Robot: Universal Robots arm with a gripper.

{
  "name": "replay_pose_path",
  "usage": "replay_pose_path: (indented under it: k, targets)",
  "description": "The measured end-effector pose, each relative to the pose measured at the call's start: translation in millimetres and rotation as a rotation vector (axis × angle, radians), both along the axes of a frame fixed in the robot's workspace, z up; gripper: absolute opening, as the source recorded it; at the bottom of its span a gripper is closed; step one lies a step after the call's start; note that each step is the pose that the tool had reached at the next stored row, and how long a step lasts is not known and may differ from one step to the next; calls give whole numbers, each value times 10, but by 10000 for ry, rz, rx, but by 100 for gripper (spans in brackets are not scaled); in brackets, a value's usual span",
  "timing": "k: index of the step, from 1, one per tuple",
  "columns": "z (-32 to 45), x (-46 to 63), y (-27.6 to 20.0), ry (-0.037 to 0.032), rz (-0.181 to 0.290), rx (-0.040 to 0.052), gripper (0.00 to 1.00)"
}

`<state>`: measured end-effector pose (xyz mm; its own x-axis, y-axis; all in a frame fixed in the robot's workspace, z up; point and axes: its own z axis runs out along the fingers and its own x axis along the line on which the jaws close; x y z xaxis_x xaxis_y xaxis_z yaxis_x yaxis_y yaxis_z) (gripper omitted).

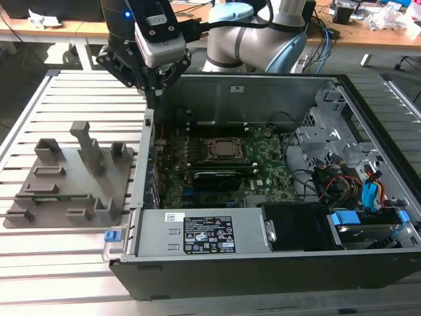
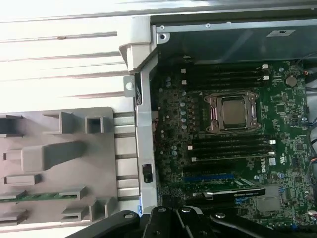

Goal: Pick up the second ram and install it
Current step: 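Reach for the second ram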

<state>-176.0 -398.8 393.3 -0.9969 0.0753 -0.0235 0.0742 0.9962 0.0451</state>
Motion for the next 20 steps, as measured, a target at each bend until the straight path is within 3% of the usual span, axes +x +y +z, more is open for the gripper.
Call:
replay_pose_path:
  k: [8, 17, 20]
  targets:
    - [0, -507, 0, -5, 1, 0, 11]
    - [0, -713, 0, -4, 1, 0, 11]
    - [0, -863, 0, -6, 1, -1, 11]
